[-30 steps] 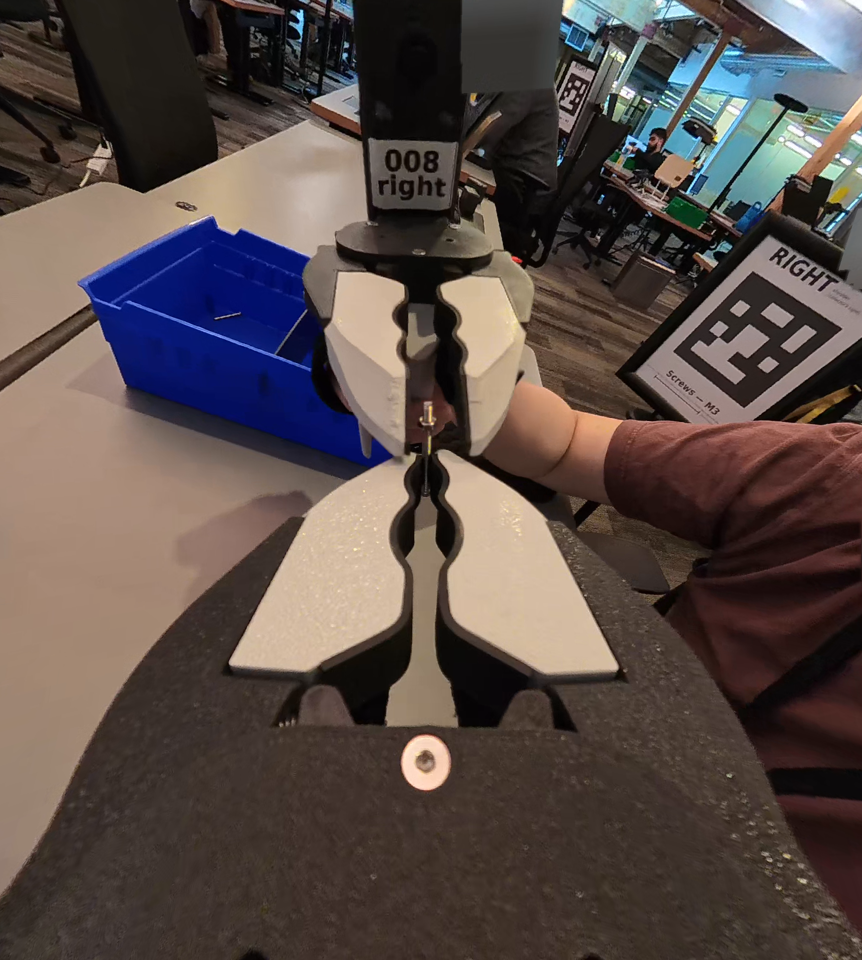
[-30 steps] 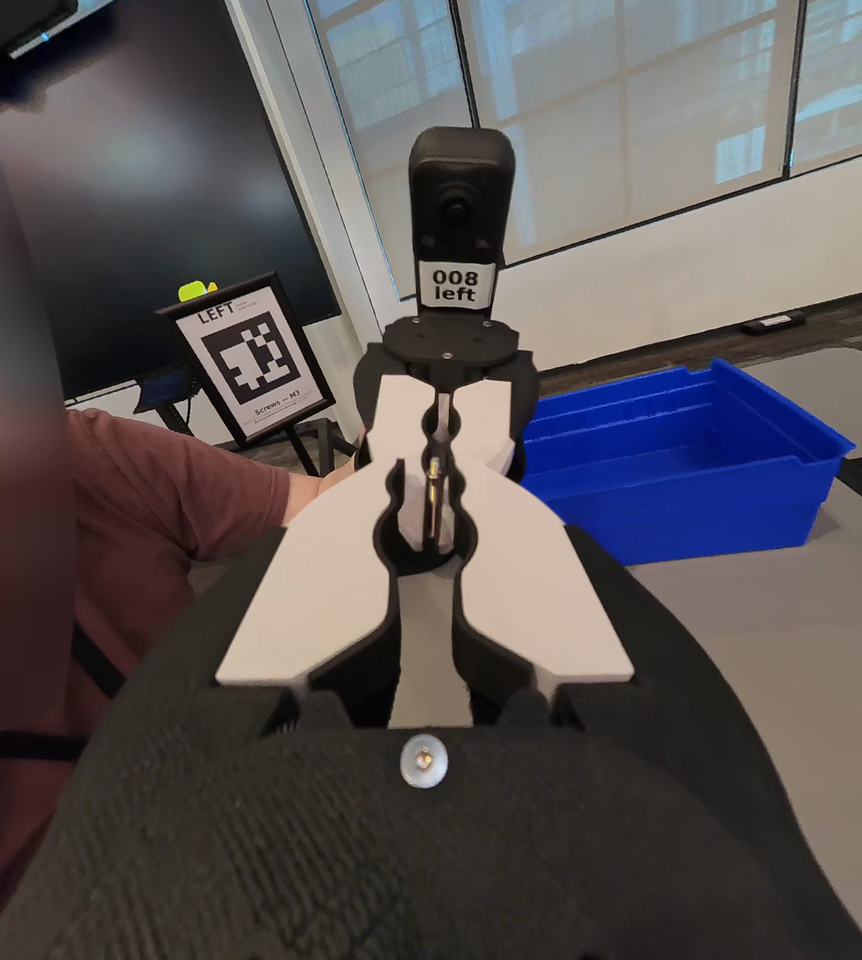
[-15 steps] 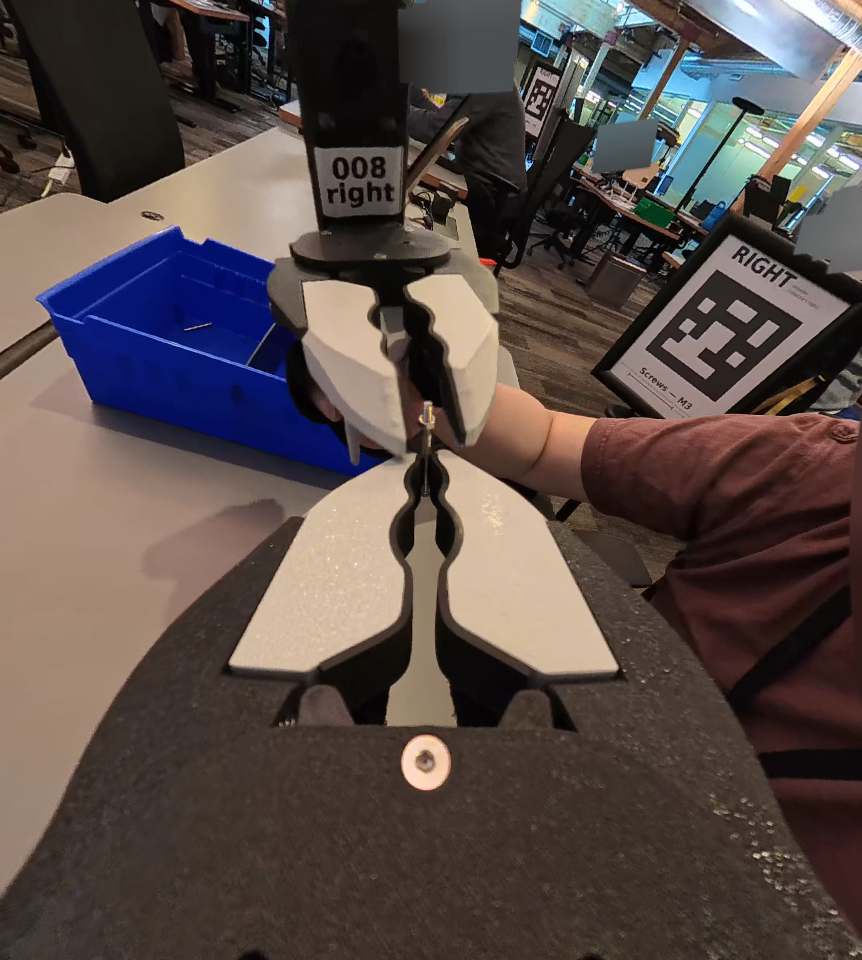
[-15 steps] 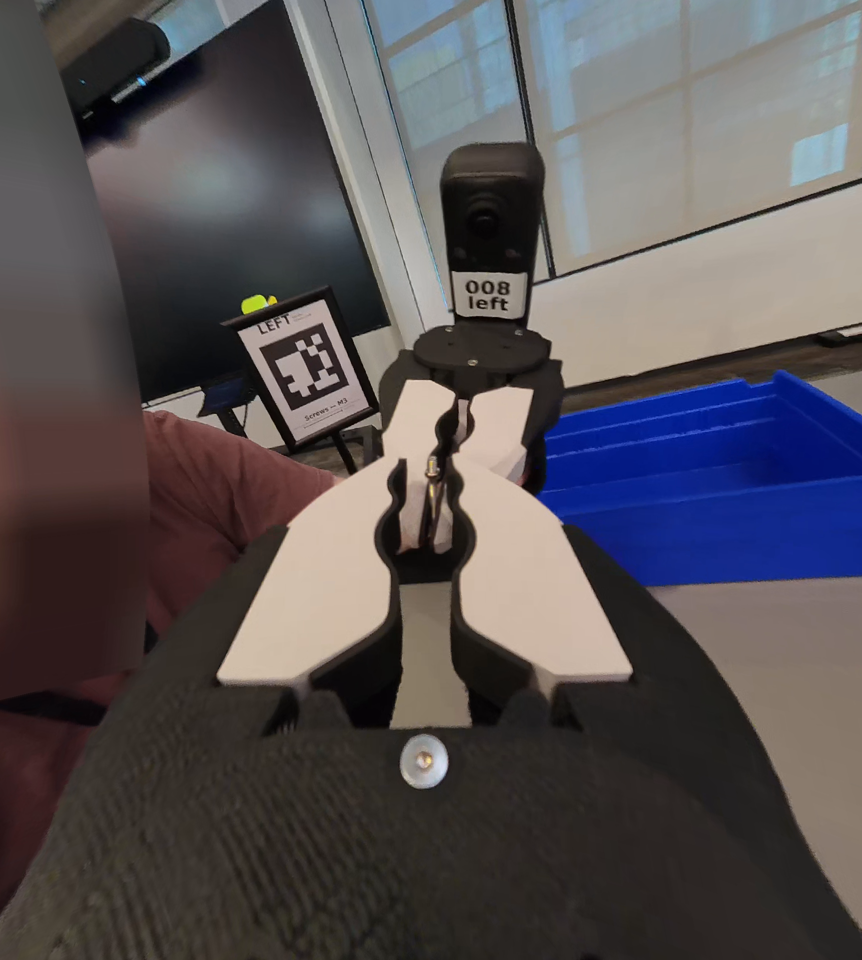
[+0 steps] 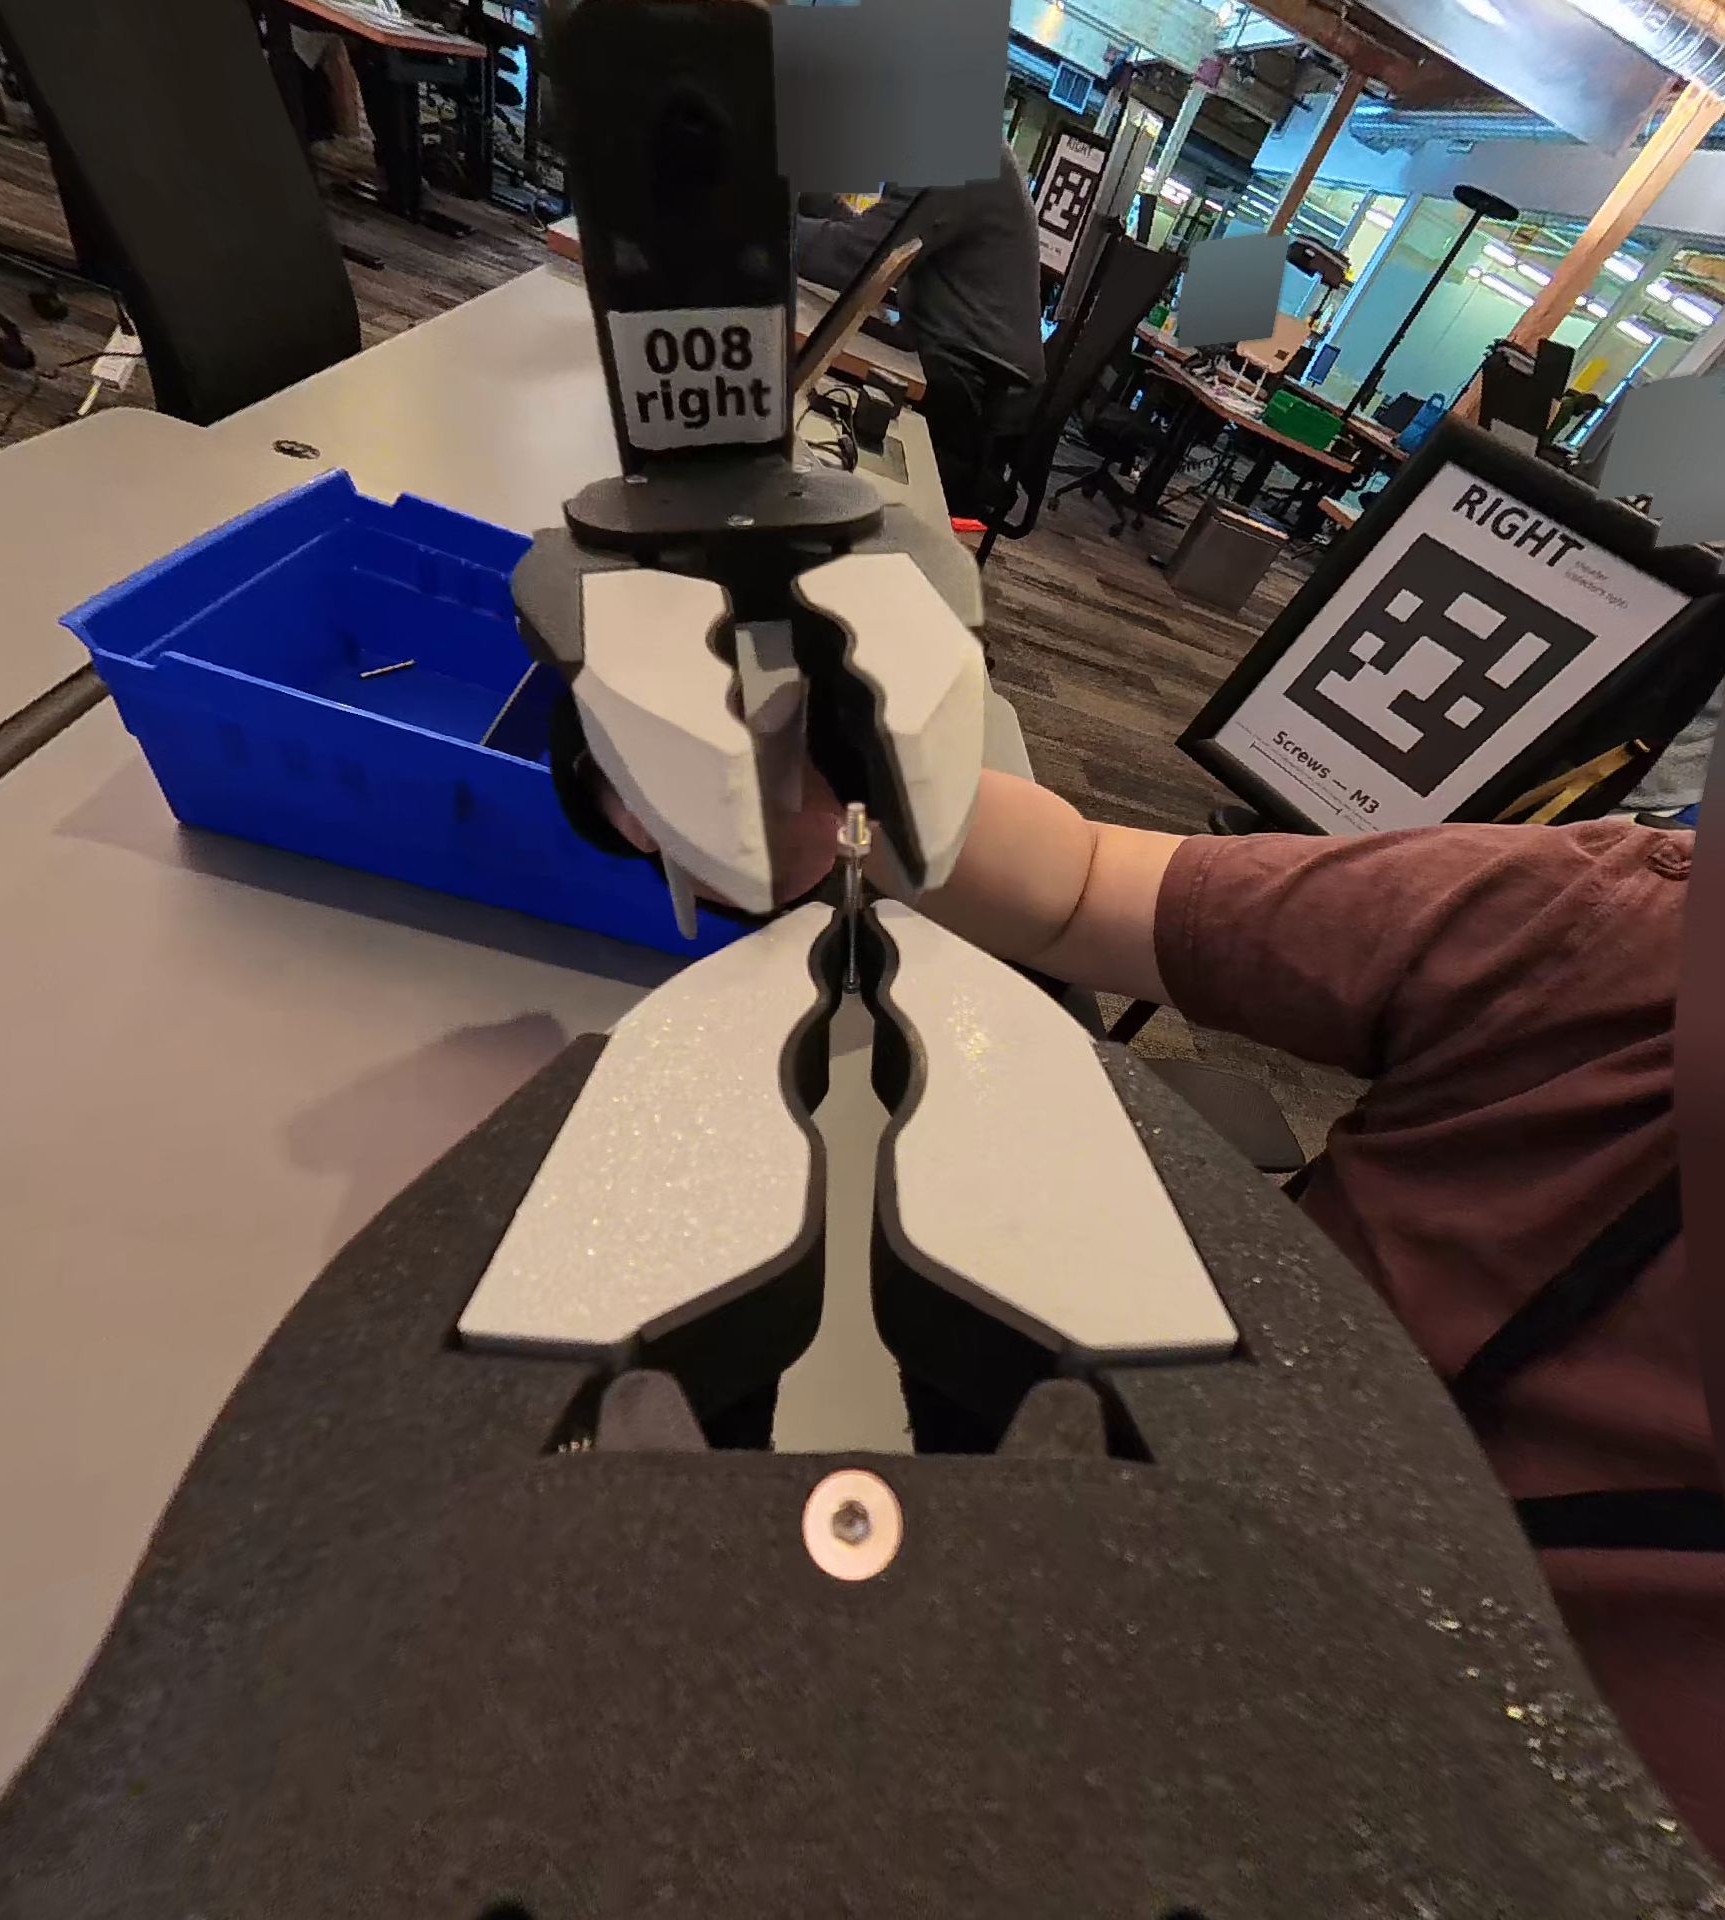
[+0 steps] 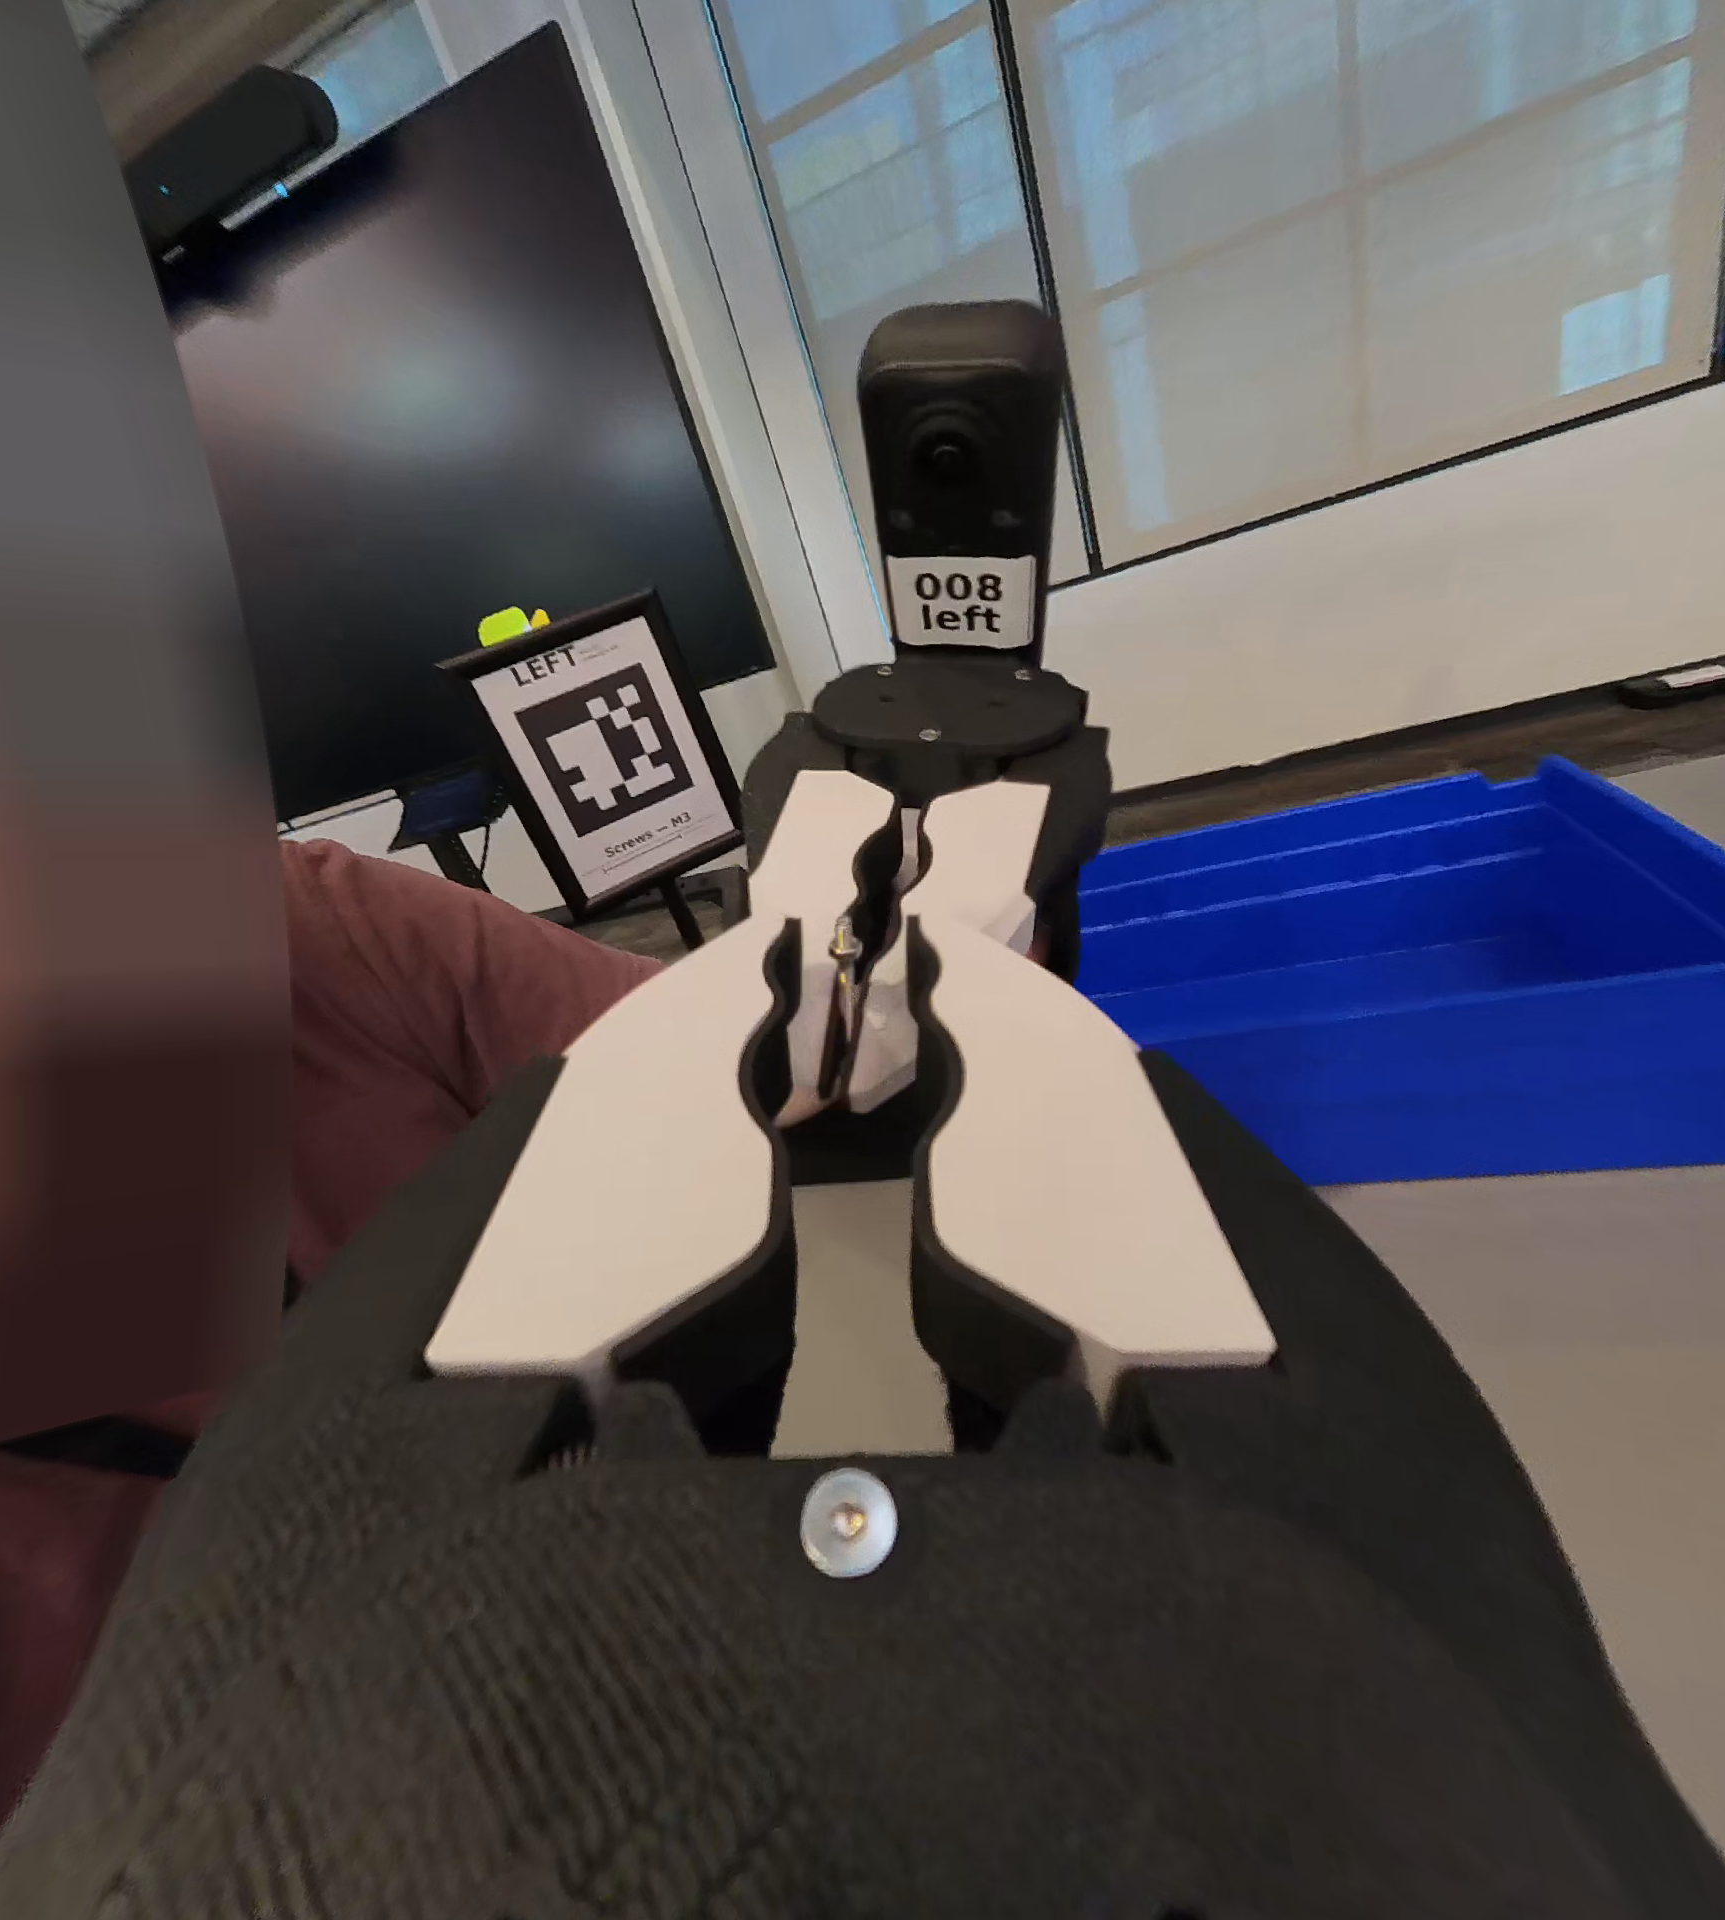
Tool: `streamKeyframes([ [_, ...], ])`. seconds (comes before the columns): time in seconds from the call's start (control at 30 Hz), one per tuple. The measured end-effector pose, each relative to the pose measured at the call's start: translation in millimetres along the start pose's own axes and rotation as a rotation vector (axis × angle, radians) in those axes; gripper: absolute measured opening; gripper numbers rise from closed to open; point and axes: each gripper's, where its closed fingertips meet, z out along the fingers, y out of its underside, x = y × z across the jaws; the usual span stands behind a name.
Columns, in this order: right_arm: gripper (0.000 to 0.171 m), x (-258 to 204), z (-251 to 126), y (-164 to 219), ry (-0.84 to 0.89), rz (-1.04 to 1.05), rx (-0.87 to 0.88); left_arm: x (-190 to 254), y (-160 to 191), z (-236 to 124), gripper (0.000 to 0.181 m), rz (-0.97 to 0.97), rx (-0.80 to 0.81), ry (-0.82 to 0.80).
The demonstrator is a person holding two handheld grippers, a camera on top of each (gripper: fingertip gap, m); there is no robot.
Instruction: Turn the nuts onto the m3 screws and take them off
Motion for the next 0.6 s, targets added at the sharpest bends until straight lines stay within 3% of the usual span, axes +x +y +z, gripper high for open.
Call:
streamKeyframes([
  [0.23, 0.019, 13.4, -18.1, -8.4, 0.031, 0.03, 0.042, 1.5, -4.4, -4.2, 0.002, 0.018, 0.014, -0.016],
  [0.47, 0.026, -0.6, 3.5, 2.2, 0.031, -0.041, -0.021, -0.2, -1.6, -0.6, 0.002, 0.016, 0.003, -0.018],
  [0.6, 0.029, 7.9, -6.0, -1.2, 0.047, -0.024, -0.004, 0.2, -3.3, -1.0, 0.002, 0.036, 0.009, -0.039],
])
